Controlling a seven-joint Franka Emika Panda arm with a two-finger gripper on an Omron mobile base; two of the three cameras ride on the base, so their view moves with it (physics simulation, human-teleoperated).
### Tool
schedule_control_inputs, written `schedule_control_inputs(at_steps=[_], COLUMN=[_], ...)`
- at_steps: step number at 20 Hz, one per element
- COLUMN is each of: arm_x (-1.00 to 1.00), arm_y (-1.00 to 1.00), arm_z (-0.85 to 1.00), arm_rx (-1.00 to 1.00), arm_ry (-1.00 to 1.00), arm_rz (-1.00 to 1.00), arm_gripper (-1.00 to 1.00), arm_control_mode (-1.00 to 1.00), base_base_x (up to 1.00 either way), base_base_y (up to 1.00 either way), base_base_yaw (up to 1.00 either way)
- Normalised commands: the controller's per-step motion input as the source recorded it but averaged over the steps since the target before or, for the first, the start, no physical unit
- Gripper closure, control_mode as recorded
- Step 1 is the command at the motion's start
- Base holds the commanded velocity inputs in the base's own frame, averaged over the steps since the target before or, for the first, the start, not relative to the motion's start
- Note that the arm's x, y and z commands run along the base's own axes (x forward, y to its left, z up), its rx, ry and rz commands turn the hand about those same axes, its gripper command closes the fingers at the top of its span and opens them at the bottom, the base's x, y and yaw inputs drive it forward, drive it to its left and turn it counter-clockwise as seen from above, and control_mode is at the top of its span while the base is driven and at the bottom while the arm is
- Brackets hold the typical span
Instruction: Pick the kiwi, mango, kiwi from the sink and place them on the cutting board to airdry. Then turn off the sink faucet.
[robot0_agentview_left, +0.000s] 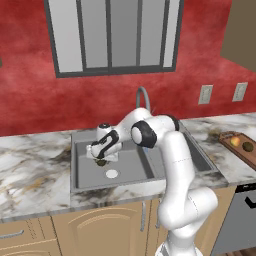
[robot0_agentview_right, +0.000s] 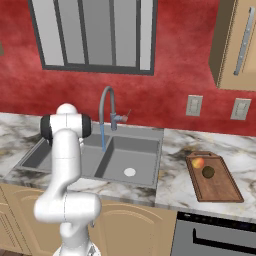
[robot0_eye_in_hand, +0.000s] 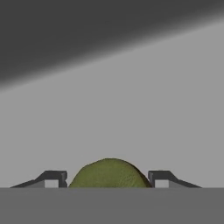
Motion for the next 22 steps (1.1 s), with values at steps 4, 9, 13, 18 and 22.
schedule_control_inputs(at_steps=[4,9,13,18,22], arm_x=[0.00,-0.13,-0.28,-0.29,-0.31], arm_y=[0.00,0.00,0.00,0.00,-0.01], arm_z=[0.20,0.45,0.56,0.67,0.73], arm_rx=[0.00,0.00,0.00,0.00,0.01], arm_ry=[0.00,-0.02,-0.04,-0.05,-0.03], arm_rz=[-0.04,-0.01,-0.01,0.00,0.00], arm_gripper=[1.00,1.00,1.00,1.00,1.00], arm_control_mode=[-1.00,-1.00,-1.00,-1.00,-1.00], base_base_x=[0.00,0.00,0.00,0.00,0.00], base_base_y=[0.00,0.00,0.00,0.00,0.00], base_base_yaw=[0.00,0.00,0.00,0.00,0.00])
